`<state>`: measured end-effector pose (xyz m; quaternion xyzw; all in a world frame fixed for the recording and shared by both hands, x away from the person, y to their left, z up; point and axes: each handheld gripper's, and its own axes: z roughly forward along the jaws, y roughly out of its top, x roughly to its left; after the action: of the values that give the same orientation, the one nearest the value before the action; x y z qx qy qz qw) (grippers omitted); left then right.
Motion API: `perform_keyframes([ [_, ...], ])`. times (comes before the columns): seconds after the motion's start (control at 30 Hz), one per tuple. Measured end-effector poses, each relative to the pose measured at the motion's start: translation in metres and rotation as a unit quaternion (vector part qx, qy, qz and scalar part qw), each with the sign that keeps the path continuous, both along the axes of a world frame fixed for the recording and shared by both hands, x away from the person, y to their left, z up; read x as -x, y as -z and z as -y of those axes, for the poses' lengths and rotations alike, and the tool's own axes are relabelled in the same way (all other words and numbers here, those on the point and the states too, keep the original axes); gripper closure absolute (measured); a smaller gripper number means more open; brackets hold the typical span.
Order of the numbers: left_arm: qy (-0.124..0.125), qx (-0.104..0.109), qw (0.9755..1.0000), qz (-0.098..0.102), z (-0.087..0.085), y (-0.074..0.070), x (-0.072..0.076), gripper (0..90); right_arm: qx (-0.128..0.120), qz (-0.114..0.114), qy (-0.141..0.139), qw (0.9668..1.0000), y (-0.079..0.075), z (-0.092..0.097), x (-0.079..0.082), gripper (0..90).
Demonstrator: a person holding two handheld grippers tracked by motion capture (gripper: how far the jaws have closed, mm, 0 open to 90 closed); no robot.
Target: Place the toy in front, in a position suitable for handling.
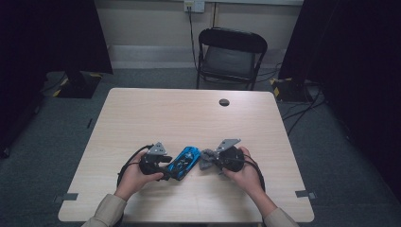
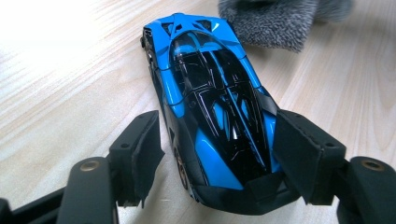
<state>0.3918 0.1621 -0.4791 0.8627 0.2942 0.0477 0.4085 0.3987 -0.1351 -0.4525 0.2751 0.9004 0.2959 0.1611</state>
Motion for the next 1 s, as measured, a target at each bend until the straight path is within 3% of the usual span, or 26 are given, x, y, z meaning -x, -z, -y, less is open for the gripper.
perform_keyframes([
  [0.13,0.001,-0.002,1.0,0.001,0.001,0.0,-0.001,32.0,-0.002,0.009,-0.038,0.9992,-0.011,-0.007,0.023,74.1],
  [0.27,0.001,-0.006,1.0,0.005,0.001,-0.001,0.0,32.1,-0.002,0.002,-0.092,0.9958,-0.016,-0.021,0.044,74.1],
  [0.43,0.001,-0.01,0.9999,0.009,0.001,-0.002,0.002,33.1,-0.009,-0.016,-0.125,0.9919,-0.011,-0.037,0.052,74.0],
  [0.47,0.002,-0.01,0.9999,0.01,0.002,-0.002,0.002,33.1,-0.005,-0.021,-0.132,0.991,-0.002,-0.044,0.05,74.0],
  [0.63,0.004,-0.004,1.0,0.007,0.001,-0.001,0.002,33.9,-0.009,-0.033,-0.108,0.9936,0.011,-0.047,0.04,73.8],
  [1.0,0.004,-0.005,0.9999,0.008,-0.001,-0.001,0.003,33.9,-0.008,-0.035,-0.051,0.998,0.009,-0.031,0.008,73.9],
])
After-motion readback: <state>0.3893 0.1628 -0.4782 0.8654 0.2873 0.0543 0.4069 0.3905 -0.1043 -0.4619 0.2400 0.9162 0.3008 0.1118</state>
